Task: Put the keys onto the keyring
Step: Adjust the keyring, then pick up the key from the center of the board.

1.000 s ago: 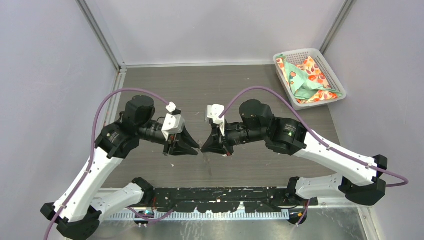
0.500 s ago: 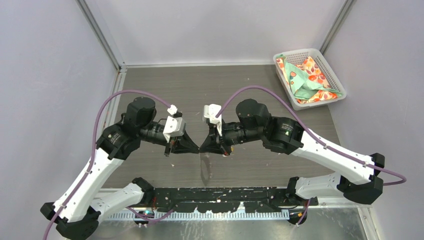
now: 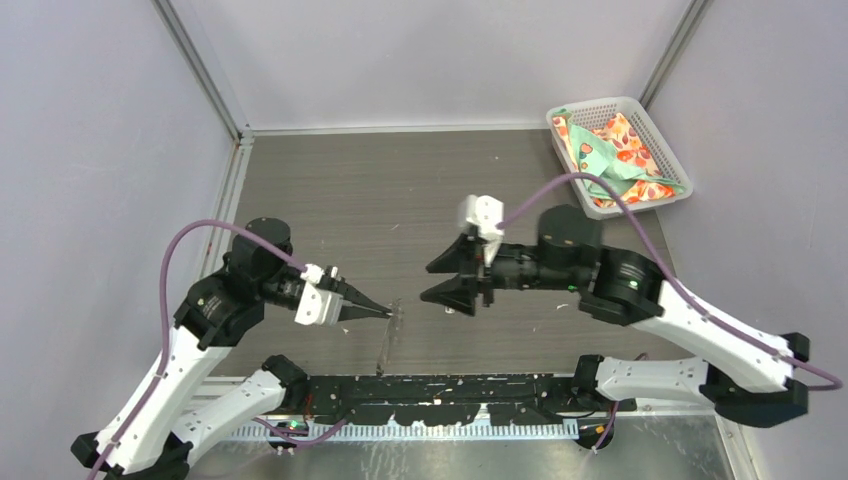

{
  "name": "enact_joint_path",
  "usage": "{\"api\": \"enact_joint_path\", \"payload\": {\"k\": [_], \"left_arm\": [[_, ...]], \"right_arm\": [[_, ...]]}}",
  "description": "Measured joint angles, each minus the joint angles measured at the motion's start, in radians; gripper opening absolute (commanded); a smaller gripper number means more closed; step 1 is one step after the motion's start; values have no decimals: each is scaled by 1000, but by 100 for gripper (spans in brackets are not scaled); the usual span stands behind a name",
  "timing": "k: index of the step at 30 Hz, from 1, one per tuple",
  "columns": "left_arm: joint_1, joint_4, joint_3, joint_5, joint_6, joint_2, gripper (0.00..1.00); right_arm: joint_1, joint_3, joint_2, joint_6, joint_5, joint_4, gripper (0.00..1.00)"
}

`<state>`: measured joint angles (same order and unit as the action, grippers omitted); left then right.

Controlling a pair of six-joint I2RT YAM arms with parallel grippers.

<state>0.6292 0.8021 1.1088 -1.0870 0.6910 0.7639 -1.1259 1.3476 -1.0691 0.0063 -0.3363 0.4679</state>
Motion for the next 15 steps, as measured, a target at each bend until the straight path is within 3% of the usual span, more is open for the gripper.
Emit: {"api": "enact_joint_path", "payload": {"k": [7,15], "left_arm": [[0,-43,51,-106,73,-2,0],[0,-298,64,-198,-92,-15,0]], "right_arm": [[0,-119,229,39,149,-70,55],[0,-258,293,77,202,-140,56]]}}
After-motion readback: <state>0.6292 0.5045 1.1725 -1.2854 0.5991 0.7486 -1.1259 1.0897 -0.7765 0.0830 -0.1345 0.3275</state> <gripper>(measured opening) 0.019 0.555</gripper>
